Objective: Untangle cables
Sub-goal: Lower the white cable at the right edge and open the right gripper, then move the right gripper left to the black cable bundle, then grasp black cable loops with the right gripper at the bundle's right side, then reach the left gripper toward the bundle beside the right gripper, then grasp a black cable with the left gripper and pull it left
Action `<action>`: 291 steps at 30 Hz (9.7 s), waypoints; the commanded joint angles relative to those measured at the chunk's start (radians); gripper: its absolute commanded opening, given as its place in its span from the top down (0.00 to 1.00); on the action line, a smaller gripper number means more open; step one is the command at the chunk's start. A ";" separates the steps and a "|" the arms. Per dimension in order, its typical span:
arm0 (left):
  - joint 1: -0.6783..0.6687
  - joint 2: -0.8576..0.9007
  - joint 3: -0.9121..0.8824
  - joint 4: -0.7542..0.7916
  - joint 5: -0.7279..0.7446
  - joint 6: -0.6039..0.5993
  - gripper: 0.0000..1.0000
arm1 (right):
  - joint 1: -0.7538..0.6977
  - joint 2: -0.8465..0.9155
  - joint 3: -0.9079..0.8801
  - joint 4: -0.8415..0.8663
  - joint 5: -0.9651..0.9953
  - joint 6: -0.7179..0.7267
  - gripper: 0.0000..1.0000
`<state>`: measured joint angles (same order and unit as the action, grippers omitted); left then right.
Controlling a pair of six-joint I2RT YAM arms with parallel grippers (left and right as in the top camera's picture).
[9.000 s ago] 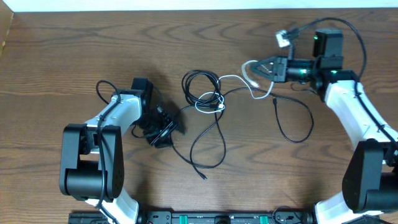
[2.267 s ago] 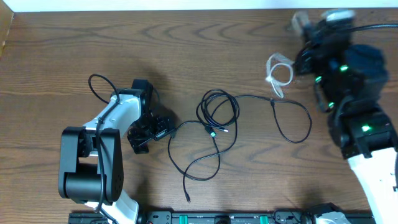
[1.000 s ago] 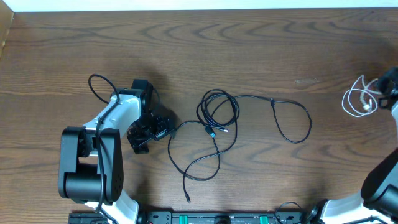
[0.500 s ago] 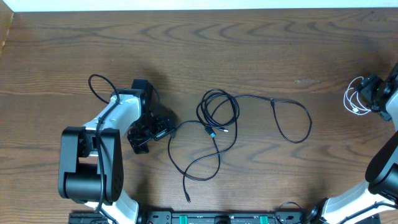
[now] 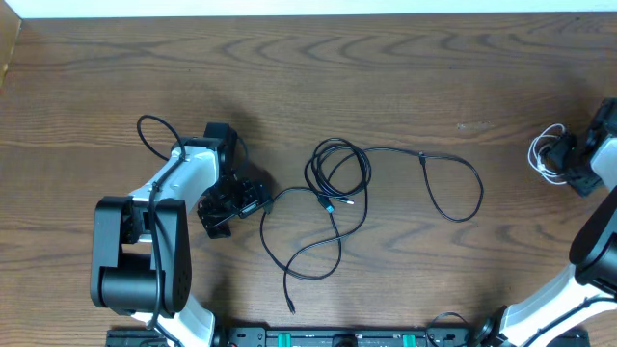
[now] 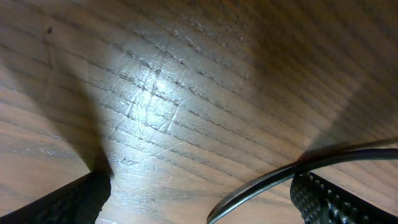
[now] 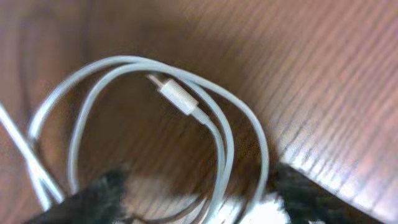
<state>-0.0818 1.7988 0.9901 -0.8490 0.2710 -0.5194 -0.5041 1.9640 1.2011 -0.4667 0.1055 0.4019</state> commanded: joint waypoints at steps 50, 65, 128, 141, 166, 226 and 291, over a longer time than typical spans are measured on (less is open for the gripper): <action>0.001 0.023 -0.011 0.020 -0.034 0.026 0.02 | 0.028 -0.341 0.027 0.056 -0.684 -0.006 0.01; 0.001 0.023 -0.011 0.020 -0.034 0.026 0.02 | 0.400 -0.341 -0.026 -0.162 -0.694 -0.059 0.99; 0.001 0.023 -0.011 0.020 -0.034 0.026 0.02 | 1.055 -0.379 -0.101 0.094 -0.238 -0.318 0.99; 0.001 0.023 -0.011 0.020 -0.033 0.026 0.02 | 1.031 -0.476 -0.101 0.062 -0.712 -0.536 0.99; 0.001 0.023 -0.011 0.020 -0.034 0.026 0.02 | 0.845 -0.475 -0.101 0.018 -0.718 -0.231 0.99; -0.278 -0.447 0.046 0.006 0.088 0.164 0.45 | 0.842 -0.473 -0.101 0.017 -0.597 0.282 0.99; -0.315 0.092 0.043 0.231 0.162 -0.035 0.92 | 0.606 -0.473 -0.101 -0.093 -0.827 -0.156 0.99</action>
<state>-0.3965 1.8812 1.0340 -0.5884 0.5865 -0.5720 0.1368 1.5078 1.0973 -0.5262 -0.9077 0.1535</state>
